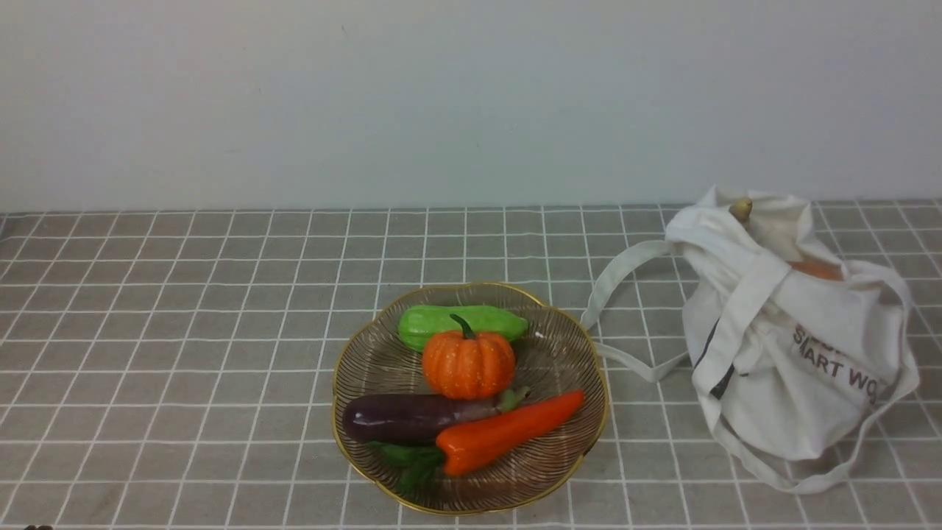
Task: Take vegetables from bag on grey coffee tablecloth place on plate.
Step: 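Reach into the white cloth bag and grasp a vegetable inside with the right gripper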
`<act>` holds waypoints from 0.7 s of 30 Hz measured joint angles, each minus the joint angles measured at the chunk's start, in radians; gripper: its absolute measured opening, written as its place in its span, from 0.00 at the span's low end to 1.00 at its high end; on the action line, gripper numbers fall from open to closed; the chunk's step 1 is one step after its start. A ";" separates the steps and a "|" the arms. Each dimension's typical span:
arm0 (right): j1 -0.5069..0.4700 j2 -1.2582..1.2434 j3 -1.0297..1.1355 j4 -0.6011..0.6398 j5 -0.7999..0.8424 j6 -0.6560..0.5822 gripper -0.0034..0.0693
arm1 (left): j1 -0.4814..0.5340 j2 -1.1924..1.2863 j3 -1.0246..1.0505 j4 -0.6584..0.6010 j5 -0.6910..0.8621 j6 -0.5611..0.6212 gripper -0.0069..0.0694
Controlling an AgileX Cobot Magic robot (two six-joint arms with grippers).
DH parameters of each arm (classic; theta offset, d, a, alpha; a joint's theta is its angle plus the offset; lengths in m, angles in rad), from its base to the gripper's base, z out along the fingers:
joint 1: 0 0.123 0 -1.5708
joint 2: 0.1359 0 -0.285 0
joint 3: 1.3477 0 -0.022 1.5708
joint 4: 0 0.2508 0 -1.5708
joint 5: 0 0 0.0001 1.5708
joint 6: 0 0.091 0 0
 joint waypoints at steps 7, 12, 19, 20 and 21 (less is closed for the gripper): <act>0.153 0.455 -0.404 -0.137 0.650 -0.114 0.03 | 0.000 0.000 0.000 0.000 0.000 0.000 0.08; 0.231 0.805 -0.603 -0.093 0.954 -0.352 0.03 | 0.000 0.000 0.000 0.000 0.000 0.000 0.08; 0.136 1.099 -0.779 0.029 0.988 -0.491 0.03 | 0.000 0.000 0.000 0.000 0.000 0.000 0.08; 0.112 1.137 -0.807 0.065 0.983 -0.518 0.03 | 0.000 0.000 0.000 0.000 0.000 0.000 0.08; 0.094 1.166 -0.829 0.087 0.976 -0.540 0.03 | 0.000 0.000 0.000 0.000 0.000 0.000 0.08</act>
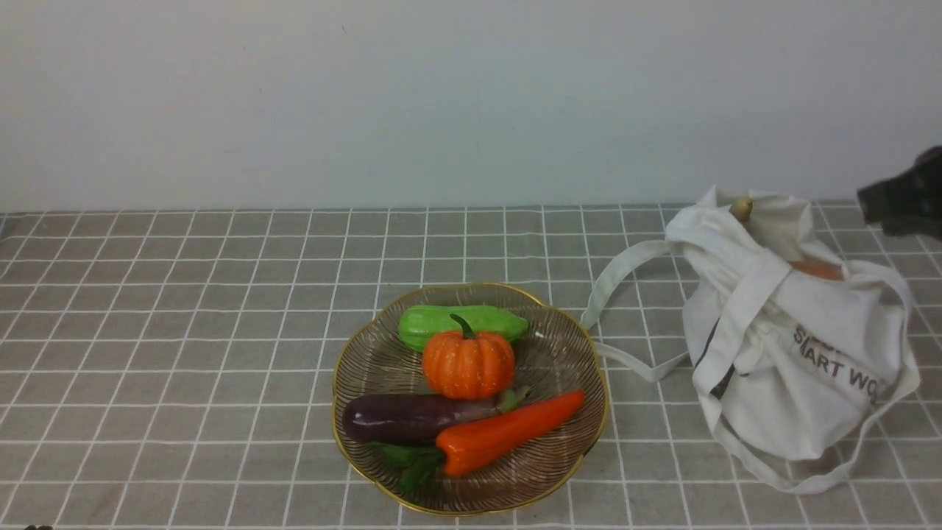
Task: Take vegetables from bag on grey coffee tablecloth place on plate.
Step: 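Reach into the white cloth bag and grasp a vegetable inside with the right gripper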
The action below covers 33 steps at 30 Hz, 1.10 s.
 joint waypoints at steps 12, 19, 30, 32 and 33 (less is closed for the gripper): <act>-0.041 0.370 -0.113 0.178 -0.156 -0.168 0.25 | 0.000 0.000 0.000 0.000 0.000 0.000 0.08; -0.027 0.414 -0.115 0.238 -0.144 -0.253 0.61 | 0.000 0.000 0.000 0.000 0.000 0.000 0.08; 0.025 0.490 -0.117 0.245 -0.257 -0.300 0.79 | 0.000 0.000 0.000 0.000 0.000 0.000 0.08; 0.028 0.514 -0.117 0.253 -0.283 -0.300 0.79 | 0.000 0.000 0.000 0.000 0.000 0.000 0.08; 0.028 0.525 -0.117 0.260 -0.303 -0.300 0.79 | 0.000 0.000 0.000 0.000 0.000 0.000 0.08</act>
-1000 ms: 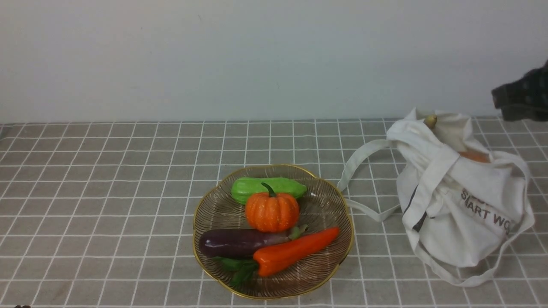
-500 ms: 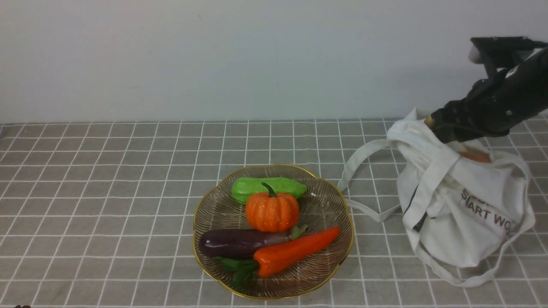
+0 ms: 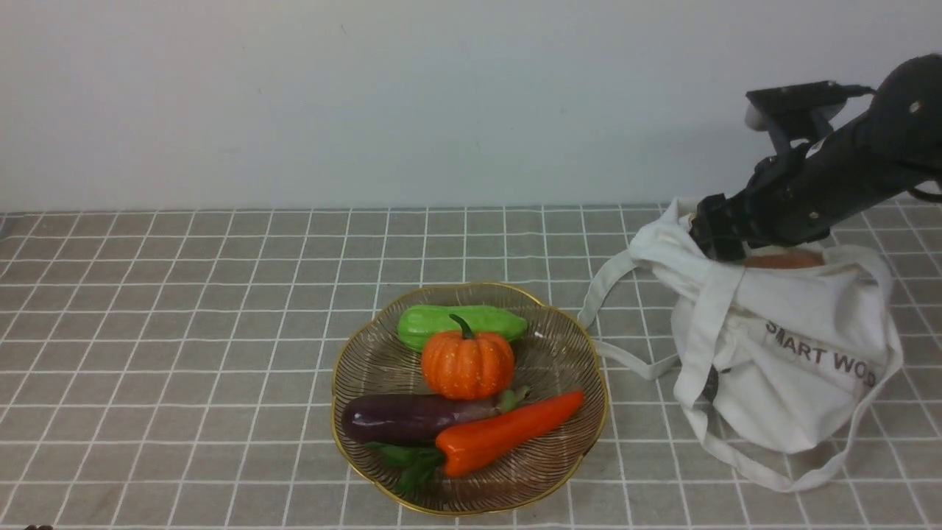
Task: Take vegetables from bag on grey coffee tablecloth place on plate.
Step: 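Reach into the white cloth bag and grasp a vegetable inside with the right gripper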
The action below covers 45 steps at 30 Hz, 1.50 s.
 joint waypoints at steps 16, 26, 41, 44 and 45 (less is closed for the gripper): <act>0.001 -0.034 -0.003 -0.128 0.018 0.013 0.37 | 0.000 0.000 0.000 0.000 0.000 0.000 0.08; 0.000 -0.272 -0.002 -0.180 0.154 0.094 0.37 | 0.000 0.000 0.000 0.000 0.000 0.000 0.08; 0.000 -0.201 0.000 -0.297 0.259 0.188 0.37 | 0.000 0.000 0.000 0.000 0.000 0.000 0.08; 0.000 -0.164 0.000 -0.317 0.276 0.221 0.37 | 0.000 0.000 0.000 0.000 0.000 0.000 0.08; 0.000 -0.154 0.000 -0.324 0.299 0.244 0.37 | 0.000 0.000 0.000 0.000 0.000 0.000 0.08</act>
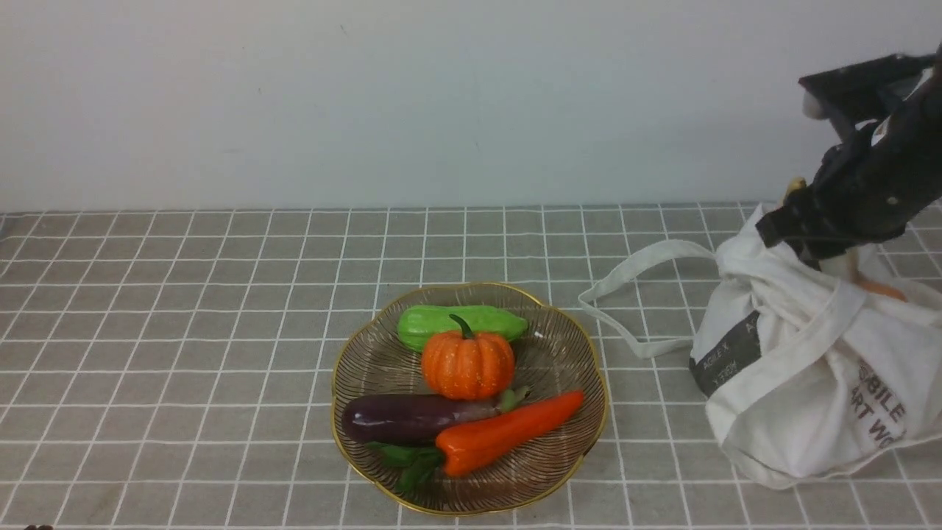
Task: Take vegetables from bag on grey coffee tablecloth place on plate.
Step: 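Reach into the white cloth bag and grasp a vegetable inside with the right gripper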
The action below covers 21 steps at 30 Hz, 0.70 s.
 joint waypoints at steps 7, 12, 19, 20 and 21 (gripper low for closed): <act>0.000 -0.050 0.000 0.014 0.056 0.034 0.37 | 0.000 0.000 0.000 0.000 0.000 0.000 0.08; 0.000 -0.037 0.000 0.006 0.069 0.034 0.37 | 0.000 0.000 0.000 0.000 0.000 0.000 0.08; 0.000 0.021 0.000 0.012 0.059 0.036 0.40 | 0.000 0.000 0.000 0.000 0.000 0.000 0.08; 0.000 0.021 -0.001 0.013 0.057 0.037 0.42 | 0.000 0.000 0.000 0.000 0.000 0.000 0.08; 0.000 0.021 -0.002 0.014 0.055 0.037 0.50 | 0.000 0.000 0.000 0.000 0.000 0.000 0.08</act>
